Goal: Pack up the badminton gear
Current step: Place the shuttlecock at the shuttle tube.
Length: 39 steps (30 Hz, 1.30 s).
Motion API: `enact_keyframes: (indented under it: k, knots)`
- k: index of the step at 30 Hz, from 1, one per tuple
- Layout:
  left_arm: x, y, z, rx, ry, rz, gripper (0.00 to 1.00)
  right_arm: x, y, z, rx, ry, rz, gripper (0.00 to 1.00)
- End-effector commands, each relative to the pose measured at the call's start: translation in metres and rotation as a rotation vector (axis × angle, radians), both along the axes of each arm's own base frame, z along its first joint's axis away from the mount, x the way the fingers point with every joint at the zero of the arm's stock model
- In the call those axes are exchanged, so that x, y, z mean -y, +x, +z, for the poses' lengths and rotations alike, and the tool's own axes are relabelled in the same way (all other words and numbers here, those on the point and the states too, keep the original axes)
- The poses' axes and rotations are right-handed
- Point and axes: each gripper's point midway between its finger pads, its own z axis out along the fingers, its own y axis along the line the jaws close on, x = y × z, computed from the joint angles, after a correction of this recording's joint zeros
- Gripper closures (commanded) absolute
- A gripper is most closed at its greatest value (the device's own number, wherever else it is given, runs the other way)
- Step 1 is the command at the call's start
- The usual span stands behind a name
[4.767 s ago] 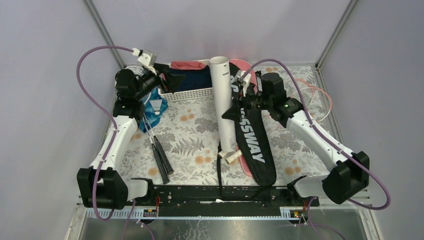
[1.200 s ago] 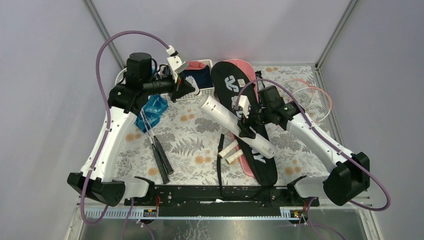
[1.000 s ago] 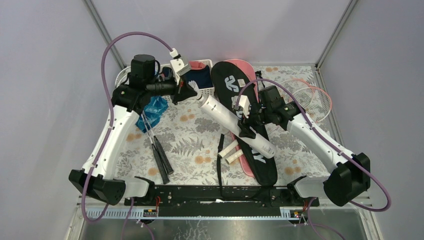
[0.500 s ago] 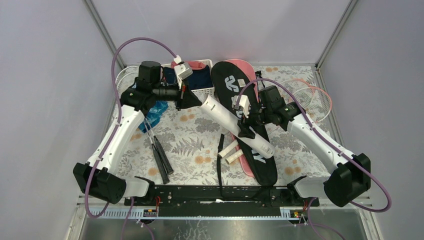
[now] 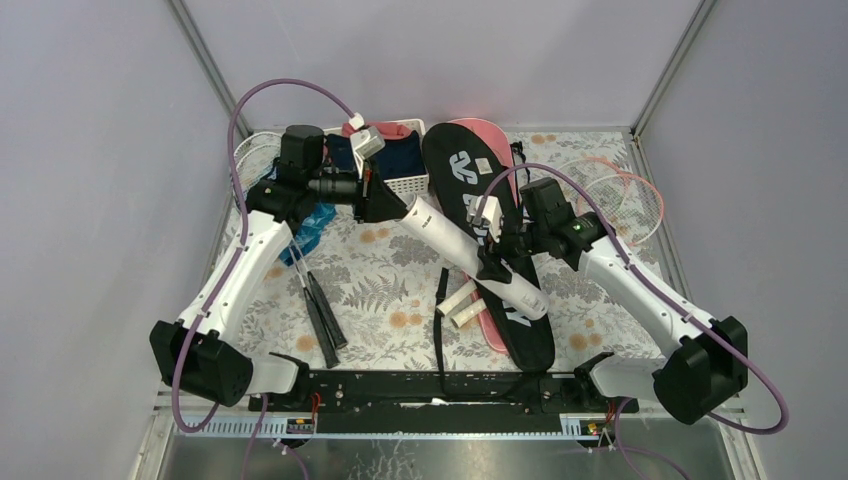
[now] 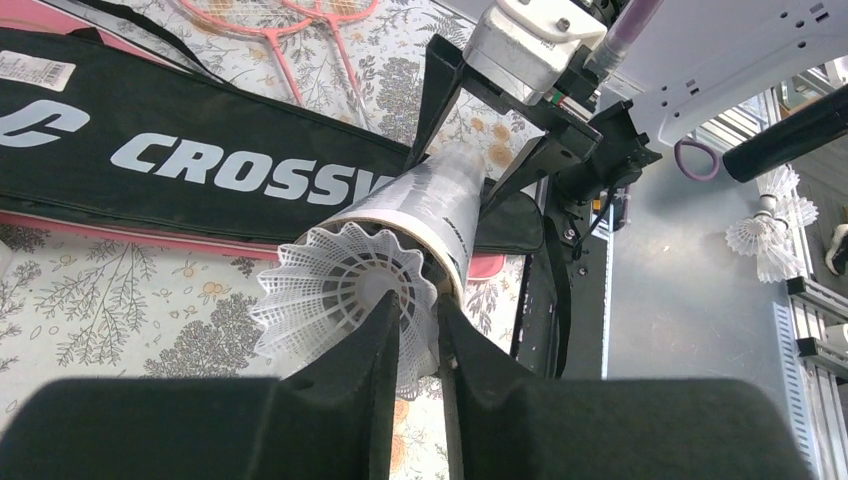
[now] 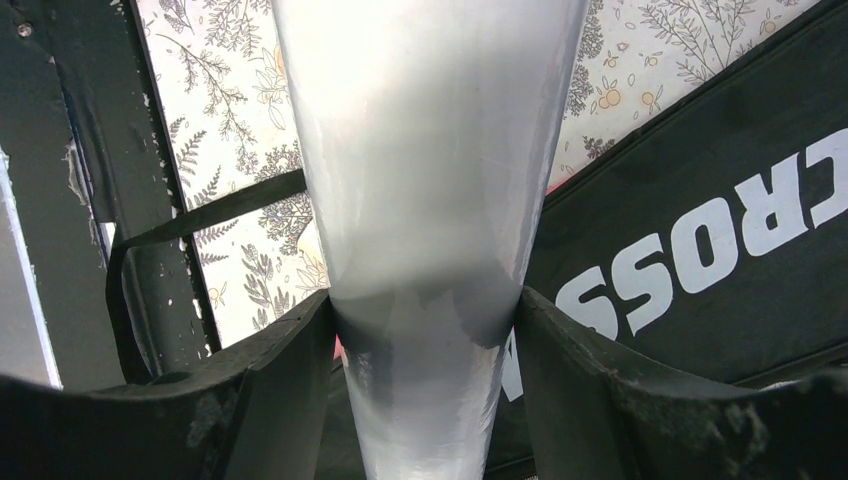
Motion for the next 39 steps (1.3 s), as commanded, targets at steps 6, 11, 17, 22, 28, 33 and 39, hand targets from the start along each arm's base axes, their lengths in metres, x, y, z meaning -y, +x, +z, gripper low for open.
enact_keyframes:
  k: [6,11,17,22,28,33,39]
  knots:
    - [-0.005,-0.006,0.015,0.039,-0.038,-0.037,0.53,-0.01,0.006,0.017,0.056,0.073,-0.008,0.68]
    - [-0.01,-0.005,0.022,0.072,-0.029,-0.028,0.44,-0.009,0.006,0.016,0.055,0.071,-0.009,0.68]
    - [-0.019,-0.003,0.036,0.127,-0.021,-0.014,0.35,-0.01,0.006,0.013,0.046,0.066,-0.009,0.68]
    - [-0.02,-0.005,0.04,0.164,-0.014,-0.009,0.29,-0.01,0.007,0.013,0.045,0.064,-0.009,0.69]
    - [-0.02,0.0,0.027,0.179,0.011,-0.008,0.22,-0.011,0.007,0.015,0.038,0.071,-0.003,0.69]
    - [-0.011,0.002,0.012,0.179,0.04,-0.032,0.2,-0.013,0.007,0.018,0.032,0.076,0.003,0.69]
    - [0.002,-0.006,-0.008,0.164,0.077,-0.064,0.27,-0.013,0.008,0.024,0.047,0.081,0.0,0.69]
